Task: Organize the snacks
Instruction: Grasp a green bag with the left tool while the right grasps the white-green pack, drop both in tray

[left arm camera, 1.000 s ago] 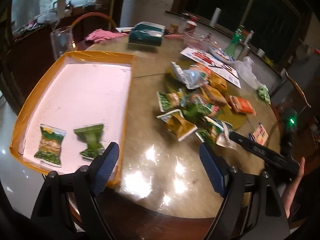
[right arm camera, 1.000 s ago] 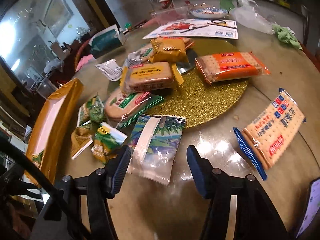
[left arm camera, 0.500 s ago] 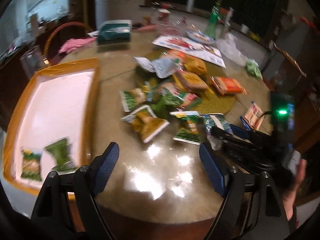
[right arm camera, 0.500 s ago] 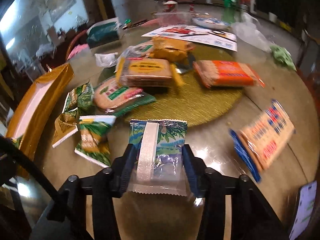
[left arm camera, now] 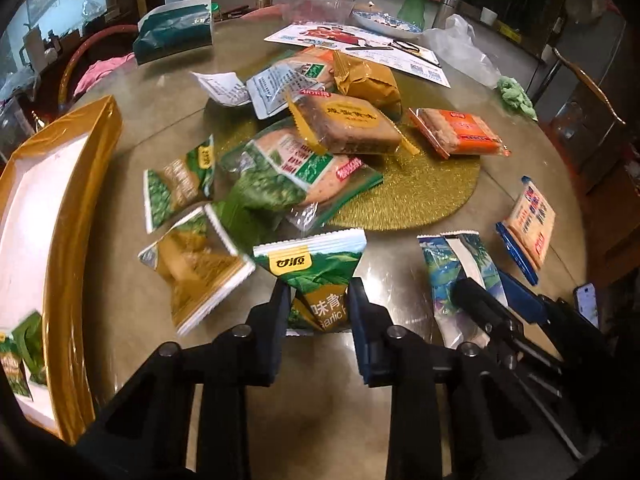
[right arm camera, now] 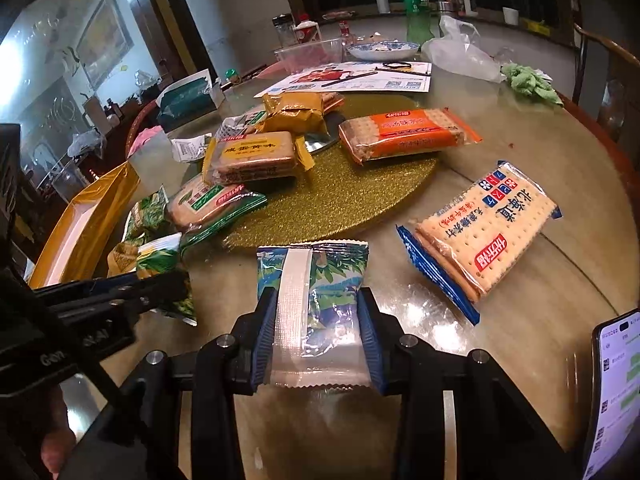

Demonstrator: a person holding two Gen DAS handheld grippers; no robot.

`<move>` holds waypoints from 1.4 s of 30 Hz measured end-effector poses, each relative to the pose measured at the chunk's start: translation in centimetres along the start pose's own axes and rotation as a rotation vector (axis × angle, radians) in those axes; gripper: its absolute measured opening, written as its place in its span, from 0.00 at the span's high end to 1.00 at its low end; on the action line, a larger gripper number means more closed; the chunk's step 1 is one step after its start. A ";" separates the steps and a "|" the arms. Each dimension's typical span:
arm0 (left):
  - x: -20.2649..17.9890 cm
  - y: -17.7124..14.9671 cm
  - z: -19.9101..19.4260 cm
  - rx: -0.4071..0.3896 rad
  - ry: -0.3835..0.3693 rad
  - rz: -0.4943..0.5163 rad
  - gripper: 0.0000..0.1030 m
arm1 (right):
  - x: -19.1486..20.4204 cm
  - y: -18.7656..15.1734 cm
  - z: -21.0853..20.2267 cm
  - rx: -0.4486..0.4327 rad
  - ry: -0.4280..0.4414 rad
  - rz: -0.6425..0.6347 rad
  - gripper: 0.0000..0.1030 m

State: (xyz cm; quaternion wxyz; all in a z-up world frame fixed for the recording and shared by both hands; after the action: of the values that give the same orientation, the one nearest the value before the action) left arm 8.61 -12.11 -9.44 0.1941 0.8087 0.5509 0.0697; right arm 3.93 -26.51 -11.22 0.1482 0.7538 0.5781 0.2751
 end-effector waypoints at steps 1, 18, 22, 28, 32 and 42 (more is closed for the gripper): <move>0.3 -0.5 -0.4 0.003 -0.018 -0.010 0.71 | 0.0 -0.2 -0.1 -0.001 -0.001 -0.012 0.65; 13.3 -5.4 -13.0 -0.185 -0.094 -0.323 0.71 | 10.8 0.9 -4.3 -0.073 0.285 -0.189 0.67; 19.3 -5.3 -14.3 -0.233 -0.011 -0.433 0.71 | 16.7 2.3 -3.5 -0.049 0.368 -0.283 0.67; 27.0 -4.7 -12.7 -0.222 0.064 -0.535 0.72 | 25.3 4.1 0.0 0.018 0.435 -0.374 0.67; 30.1 -4.7 -9.9 -0.171 0.084 -0.565 0.71 | 29.6 4.3 3.0 0.053 0.405 -0.428 0.67; 32.0 -5.9 -6.2 -0.077 0.096 -0.591 0.53 | 32.3 2.5 8.6 0.140 0.329 -0.460 0.56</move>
State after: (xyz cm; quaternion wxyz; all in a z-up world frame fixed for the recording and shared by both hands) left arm 13.75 20.61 -9.35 0.2103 0.6010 0.7680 0.0690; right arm 16.76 4.38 -8.88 0.0583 0.5568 0.7676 0.3121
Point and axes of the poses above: each gripper's, at about its wrist camera, not at the fingertips, and z roughly the way its jaws point, x to its left, y to its top, the point moved 4 cm from there along z, roughly the way its jaws point, and after that the axes turned 7 degrees about x, right-handed, at the moved point
